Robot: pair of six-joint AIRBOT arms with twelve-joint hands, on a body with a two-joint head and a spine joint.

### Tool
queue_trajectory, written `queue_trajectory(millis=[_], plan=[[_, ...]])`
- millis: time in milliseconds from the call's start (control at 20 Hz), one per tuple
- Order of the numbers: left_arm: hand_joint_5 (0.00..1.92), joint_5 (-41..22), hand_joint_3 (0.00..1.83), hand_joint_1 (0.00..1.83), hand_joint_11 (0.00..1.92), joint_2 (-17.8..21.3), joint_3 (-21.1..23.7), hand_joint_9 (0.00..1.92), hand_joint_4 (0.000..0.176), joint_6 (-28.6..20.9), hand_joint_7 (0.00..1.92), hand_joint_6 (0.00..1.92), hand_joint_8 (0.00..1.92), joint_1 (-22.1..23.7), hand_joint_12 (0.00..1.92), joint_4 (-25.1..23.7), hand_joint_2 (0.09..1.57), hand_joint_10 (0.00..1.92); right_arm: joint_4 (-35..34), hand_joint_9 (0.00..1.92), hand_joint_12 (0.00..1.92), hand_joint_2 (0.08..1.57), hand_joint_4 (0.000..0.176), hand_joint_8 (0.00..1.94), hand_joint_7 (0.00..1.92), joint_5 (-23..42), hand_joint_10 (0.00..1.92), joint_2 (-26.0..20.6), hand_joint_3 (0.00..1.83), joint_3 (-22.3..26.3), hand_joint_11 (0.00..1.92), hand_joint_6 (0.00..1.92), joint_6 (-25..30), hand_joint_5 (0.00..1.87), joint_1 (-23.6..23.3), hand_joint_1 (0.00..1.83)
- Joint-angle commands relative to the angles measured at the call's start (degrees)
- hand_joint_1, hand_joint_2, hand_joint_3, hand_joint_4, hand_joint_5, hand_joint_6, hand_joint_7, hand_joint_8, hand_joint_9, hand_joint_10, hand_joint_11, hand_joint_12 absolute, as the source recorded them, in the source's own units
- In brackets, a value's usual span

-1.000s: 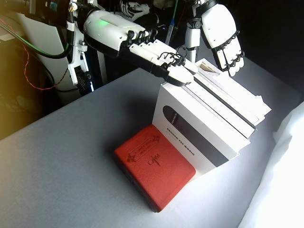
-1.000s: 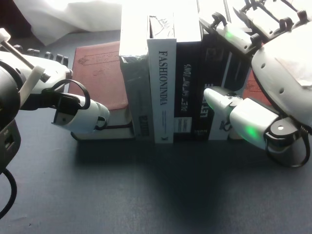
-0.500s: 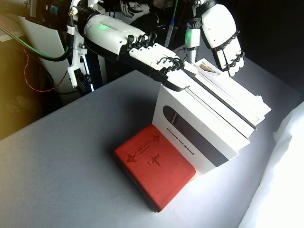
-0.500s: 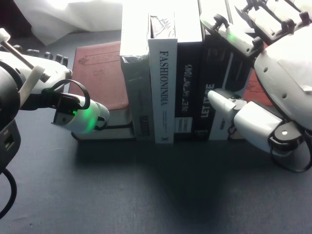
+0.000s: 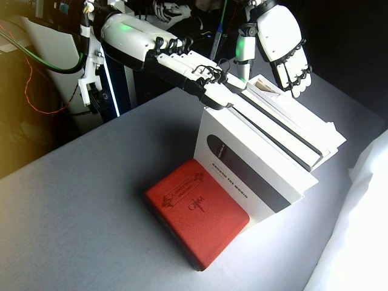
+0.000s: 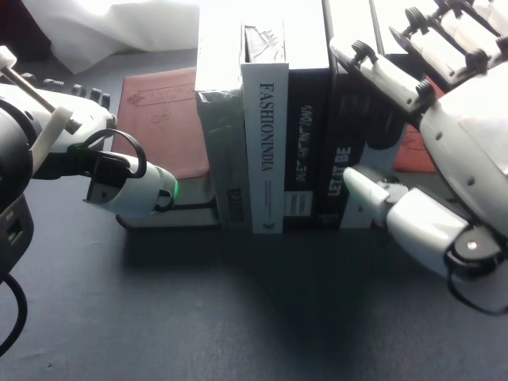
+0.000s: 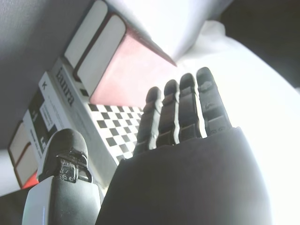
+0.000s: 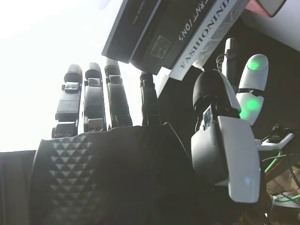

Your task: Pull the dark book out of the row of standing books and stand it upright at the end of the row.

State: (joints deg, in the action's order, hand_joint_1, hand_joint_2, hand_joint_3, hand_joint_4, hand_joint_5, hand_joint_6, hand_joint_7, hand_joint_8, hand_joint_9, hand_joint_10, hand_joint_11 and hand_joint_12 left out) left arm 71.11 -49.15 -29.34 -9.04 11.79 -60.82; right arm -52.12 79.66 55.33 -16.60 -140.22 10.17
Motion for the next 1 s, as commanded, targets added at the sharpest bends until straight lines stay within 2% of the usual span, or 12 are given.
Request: queue_trajectory(millis=[0,400,750,850,950], plan=[[0.08,0.56,0.0,0.0,0.02,0.46,0.06,0.02,0.0,0.14,0.04,0.0,0.0,0.58,0.01,-5.11,1.24,0.01,3.18,0.06,0.09,1.28,0.0,0.0,0.11,3.3,0.0,-0.73,0.0,1.29,0.0,0.0,-0.96,0.12,0.28,0.0],[0.1,0.56,0.0,0.0,0.04,0.46,0.06,0.04,0.0,0.16,0.06,0.01,0.01,0.58,0.02,-5.11,1.24,0.01,3.19,0.06,0.11,1.27,0.0,0.0,0.12,7.23,0.0,-0.85,0.0,6.53,0.0,0.0,-2.21,0.14,1.57,0.02],[0.09,0.57,0.0,0.0,0.01,0.46,0.06,0.01,0.0,0.17,0.04,0.0,0.0,0.58,0.01,-5.12,1.25,0.0,3.22,0.04,0.06,1.28,0.0,0.0,0.09,10.81,0.0,-0.9,0.0,11.81,0.0,0.01,-1.8,0.12,5.3,0.0],[0.1,0.57,0.0,0.0,0.03,0.46,0.06,0.03,0.0,0.16,0.05,0.01,0.01,0.58,0.02,-5.12,1.24,0.01,3.24,0.06,0.15,1.28,0.0,0.0,0.11,10.89,0.0,-0.89,0.0,12.81,0.0,0.0,-1.7,0.12,5.93,0.02],[0.08,0.57,0.0,0.0,0.01,0.46,0.06,0.02,0.0,0.15,0.04,0.0,0.0,0.58,0.01,-5.12,1.24,0.0,3.27,0.05,0.1,1.28,0.0,0.0,0.1,11.09,0.0,-0.89,0.0,13.54,0.0,0.0,-1.96,0.12,6.68,0.0]])
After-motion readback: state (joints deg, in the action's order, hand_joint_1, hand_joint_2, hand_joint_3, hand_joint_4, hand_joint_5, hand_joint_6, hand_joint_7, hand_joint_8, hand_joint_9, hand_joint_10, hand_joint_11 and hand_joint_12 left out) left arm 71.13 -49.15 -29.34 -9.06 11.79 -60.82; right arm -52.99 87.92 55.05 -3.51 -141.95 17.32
